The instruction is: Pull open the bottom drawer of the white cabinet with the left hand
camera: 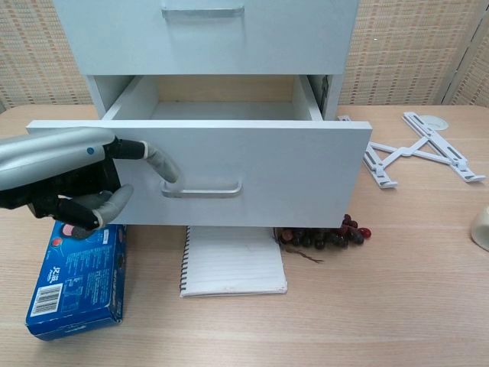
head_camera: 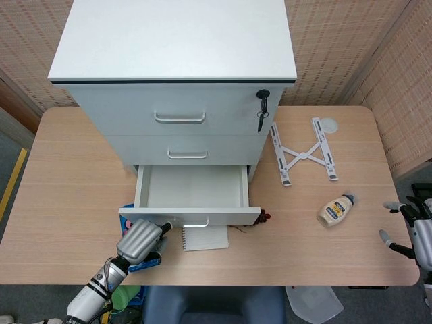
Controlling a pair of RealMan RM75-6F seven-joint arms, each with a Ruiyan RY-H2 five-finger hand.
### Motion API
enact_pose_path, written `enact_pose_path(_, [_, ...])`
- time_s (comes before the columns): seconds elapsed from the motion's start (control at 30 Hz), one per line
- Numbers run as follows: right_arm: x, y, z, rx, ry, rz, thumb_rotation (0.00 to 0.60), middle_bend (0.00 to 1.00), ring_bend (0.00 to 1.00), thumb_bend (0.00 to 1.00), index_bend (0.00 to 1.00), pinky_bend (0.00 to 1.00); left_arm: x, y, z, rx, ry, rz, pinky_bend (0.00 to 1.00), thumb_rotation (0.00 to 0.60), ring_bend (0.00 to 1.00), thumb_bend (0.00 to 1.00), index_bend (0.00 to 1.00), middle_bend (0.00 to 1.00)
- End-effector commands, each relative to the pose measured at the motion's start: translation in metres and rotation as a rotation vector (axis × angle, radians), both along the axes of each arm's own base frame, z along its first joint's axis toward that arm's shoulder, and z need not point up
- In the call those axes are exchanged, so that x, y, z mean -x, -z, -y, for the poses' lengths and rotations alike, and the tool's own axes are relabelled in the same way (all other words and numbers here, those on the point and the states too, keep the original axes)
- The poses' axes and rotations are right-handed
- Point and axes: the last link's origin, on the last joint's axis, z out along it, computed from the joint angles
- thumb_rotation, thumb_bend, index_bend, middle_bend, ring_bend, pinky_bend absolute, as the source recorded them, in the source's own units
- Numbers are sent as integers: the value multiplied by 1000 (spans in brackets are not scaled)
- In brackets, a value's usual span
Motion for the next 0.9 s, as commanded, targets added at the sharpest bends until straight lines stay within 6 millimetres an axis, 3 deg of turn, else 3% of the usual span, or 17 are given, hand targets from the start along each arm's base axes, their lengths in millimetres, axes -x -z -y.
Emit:
enact_pose_path(0.03, [0,0,0,0,0,1,600,390,335,204,308,437,-5,-12,3,-34,32,62,1000,600,972,667,268,926])
enact_pose_path(0.17, [0,0,0,2,1,2,600,390,335,204,308,436,-9,-28,4,-59,45,163,1000,600,948,666,362,903])
enact_pose_path(0.23, [1,0,0,3,1,2,600,390,335,205,308,436,-8,-38,2,-91,51,206,1000,600,944,667,457,899])
enact_pose_path(0.43, [1,0,1,4,3,7,600,390,335,204,308,436,12,-71,-6,-228,42,210,1000,600,935,667,719,898])
enact_pose_path(0.67, [-2,1,4,-1,-4,5,600,390,335,205,308,436,51,-104,-15,-353,-53,123,1000,600,911,666,727,896])
enact_pose_path(0.9, [-3,4,7,-15,-9,6,600,390,334,205,308,436,108,-119,-18,-468,-197,-28,898,600,740,666,613,773])
